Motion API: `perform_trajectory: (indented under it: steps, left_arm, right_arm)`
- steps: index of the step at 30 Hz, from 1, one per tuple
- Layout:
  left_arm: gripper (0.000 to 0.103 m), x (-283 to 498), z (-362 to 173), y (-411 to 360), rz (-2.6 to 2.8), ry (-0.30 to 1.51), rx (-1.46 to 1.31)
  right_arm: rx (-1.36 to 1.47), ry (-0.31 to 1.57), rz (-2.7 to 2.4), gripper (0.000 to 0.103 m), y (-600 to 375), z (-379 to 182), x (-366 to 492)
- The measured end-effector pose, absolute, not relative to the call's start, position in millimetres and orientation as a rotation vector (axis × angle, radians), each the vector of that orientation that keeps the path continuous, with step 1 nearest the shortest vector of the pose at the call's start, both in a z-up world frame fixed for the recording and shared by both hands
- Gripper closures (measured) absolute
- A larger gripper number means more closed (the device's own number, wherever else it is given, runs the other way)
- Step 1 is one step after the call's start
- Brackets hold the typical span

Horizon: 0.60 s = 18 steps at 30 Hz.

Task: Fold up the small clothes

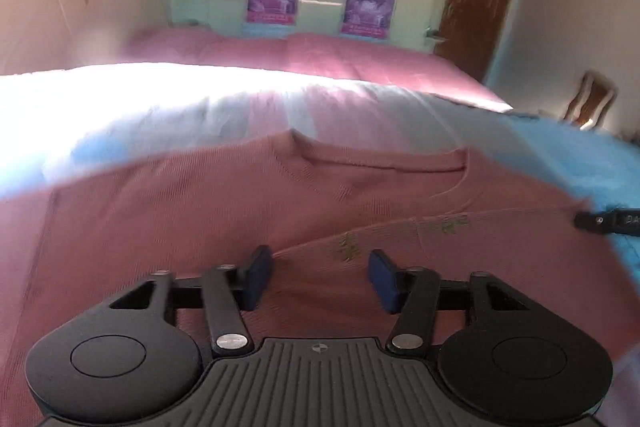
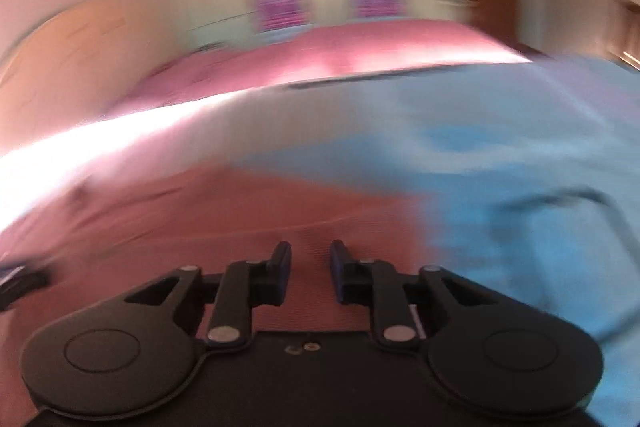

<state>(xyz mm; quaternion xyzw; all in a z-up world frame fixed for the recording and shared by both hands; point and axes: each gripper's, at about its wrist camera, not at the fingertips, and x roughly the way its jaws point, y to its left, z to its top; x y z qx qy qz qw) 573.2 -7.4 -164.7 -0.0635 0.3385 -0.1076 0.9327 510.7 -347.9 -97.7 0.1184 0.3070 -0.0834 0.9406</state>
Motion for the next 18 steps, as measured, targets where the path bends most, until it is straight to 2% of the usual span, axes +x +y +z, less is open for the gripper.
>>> perform_trajectory:
  steps: [1, 2, 3, 4, 5, 6, 11, 13, 18]
  left_arm:
    - [0.055, 571, -161, -3, -0.227, 0.699, -0.137]
    - [0.053, 568, -155, -8, -0.212, 0.693, -0.108]
    - [0.051, 562, -149, -14, -0.190, 0.670, -0.080]
    - [0.047, 553, -142, -21, -0.228, 0.640, -0.081]
    - [0.044, 545, -139, -27, -0.269, 0.622, -0.089]
    - [0.037, 539, -137, -37, -0.292, 0.615, -0.078]
    - [0.035, 523, -161, -75, -0.323, 0.729, 0.030]
    - [0.035, 509, -157, -70, -0.321, 0.710, 0.033]
    - [0.035, 477, -146, -70, -0.315, 0.657, -0.031]
  right_arm:
    - [0.283, 0.627, -0.190, 0.103, -365, -98, 505]
    - [0.309, 0.635, -0.178, 0.100, -373, -98, 501]
    - [0.293, 0.640, -0.179, 0.091, -370, -95, 498]
    - [0.263, 0.640, -0.180, 0.067, -361, -91, 493]
    - [0.243, 0.622, -0.149, 0.054, -351, -87, 486]
    - [0.230, 0.608, -0.117, 0.051, -338, -85, 479]
    - [0.129, 0.644, -0.071, 0.061, -285, -111, 453]
    - [0.098, 0.641, -0.099, 0.067, -281, -107, 442]
    - [0.097, 0.631, -0.038, 0.067, -262, -93, 415]
